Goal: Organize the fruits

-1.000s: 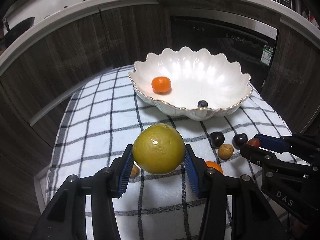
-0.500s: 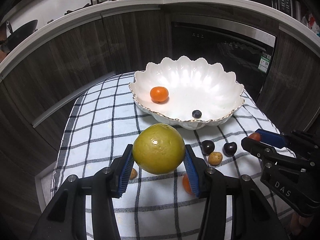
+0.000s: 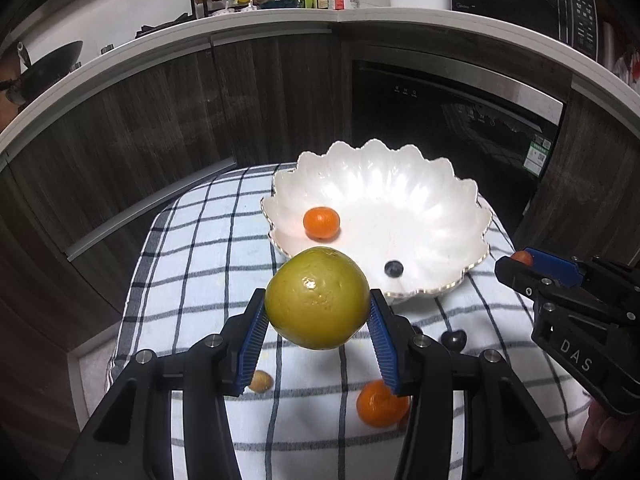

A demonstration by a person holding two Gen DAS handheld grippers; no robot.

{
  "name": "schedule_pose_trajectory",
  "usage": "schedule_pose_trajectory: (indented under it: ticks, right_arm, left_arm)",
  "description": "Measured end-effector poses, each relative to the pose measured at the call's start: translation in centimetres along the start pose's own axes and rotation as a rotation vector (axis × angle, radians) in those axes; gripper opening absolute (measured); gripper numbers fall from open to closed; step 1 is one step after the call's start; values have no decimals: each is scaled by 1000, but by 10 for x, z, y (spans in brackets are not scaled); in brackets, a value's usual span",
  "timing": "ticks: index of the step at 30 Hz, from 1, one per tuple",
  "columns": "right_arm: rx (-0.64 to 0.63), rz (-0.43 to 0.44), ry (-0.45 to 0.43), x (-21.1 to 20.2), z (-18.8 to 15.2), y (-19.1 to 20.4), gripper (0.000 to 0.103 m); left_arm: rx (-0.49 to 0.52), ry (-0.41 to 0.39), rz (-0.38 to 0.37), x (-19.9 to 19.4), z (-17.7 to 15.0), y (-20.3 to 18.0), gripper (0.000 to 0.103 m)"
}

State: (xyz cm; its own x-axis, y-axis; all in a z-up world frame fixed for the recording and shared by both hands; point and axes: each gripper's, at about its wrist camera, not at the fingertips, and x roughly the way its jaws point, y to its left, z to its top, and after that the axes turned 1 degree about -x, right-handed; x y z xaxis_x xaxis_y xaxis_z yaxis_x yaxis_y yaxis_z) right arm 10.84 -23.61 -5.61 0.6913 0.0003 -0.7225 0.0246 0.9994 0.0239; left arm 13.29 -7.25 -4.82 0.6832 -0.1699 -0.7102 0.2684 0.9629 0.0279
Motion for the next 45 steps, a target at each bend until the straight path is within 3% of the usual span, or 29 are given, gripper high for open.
schedule_pose_trajectory:
  ticks: [16, 45]
  right_arm:
    - [14, -32, -30, 13, 31, -13, 30]
    - [49, -82, 20, 87, 64, -46, 30]
  left_arm:
    - [-15, -4, -2, 20, 35, -4, 49]
    - [-23, 109, -43, 106, 60, -14, 49]
